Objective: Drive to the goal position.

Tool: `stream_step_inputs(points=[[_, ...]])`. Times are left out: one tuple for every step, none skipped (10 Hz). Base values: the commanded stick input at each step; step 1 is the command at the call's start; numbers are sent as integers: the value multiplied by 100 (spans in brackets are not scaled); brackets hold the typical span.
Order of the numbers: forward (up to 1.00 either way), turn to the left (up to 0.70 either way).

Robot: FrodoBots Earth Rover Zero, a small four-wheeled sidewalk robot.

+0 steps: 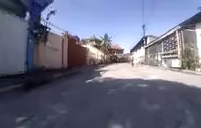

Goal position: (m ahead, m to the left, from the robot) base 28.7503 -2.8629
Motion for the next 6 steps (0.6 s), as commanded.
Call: stream_step_inputs(points=[[70,0],[70,0],[70,0],[70,0],[70,0],[70,0]])
